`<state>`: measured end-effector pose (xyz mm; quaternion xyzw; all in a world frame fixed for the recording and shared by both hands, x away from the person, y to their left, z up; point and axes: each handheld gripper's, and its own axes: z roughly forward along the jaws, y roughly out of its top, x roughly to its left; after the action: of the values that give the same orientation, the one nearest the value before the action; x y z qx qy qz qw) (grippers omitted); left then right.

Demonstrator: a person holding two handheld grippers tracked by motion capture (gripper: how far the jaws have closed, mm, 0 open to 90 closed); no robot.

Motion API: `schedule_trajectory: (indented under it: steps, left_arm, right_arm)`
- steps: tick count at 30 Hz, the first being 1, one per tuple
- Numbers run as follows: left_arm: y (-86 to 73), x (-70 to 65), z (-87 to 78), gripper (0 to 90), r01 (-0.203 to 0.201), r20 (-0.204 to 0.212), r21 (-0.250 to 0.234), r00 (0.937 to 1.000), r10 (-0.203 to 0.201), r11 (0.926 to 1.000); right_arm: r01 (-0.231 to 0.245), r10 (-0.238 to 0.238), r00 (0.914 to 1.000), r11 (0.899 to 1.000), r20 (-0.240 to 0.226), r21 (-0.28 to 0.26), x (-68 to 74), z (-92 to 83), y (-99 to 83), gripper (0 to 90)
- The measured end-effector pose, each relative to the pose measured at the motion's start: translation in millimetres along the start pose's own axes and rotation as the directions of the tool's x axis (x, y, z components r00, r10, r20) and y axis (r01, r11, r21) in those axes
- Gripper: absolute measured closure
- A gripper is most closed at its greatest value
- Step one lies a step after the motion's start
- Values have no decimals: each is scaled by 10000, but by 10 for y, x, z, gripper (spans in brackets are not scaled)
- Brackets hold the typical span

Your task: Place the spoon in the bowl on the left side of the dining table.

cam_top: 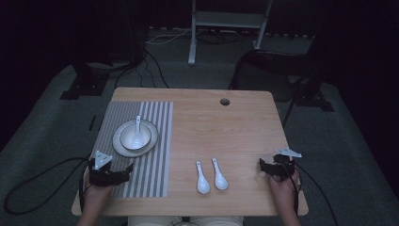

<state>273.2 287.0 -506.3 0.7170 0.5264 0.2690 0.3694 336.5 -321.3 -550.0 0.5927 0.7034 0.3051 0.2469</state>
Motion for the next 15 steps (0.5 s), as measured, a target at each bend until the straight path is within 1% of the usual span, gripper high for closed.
schedule_trajectory:
  steps: [2,4,6,9,12,15]
  left_arm:
    - [-46,19,-15,8,-24,-94,-12,10000,24,10000]
    - [-91,32,-27,7,-27,-103,-7,9999,27,10000]
    - [-133,35,-37,7,-118,-137,-9,9998,118,9999]
    - [-185,51,-48,7,-46,-3,-19,10000,46,10000]
    - [-229,56,-51,8,-80,36,56,10000,79,10000]
    - [-270,64,-57,8,-59,-17,153,10000,59,9999]
  right_arm:
    - [-1,1,10000,10000,2,-2,0,0,0,134]
    - [6,-6,10000,10000,1,0,0,0,0,134]
    - [1,-1,10000,10000,1,1,0,0,0,134]
    - [0,0,10000,10000,-1,0,0,0,0,134]
    - [-1,1,10000,10000,0,1,0,0,0,134]
    - [2,-2,10000,10000,-1,0,0,0,0,134]
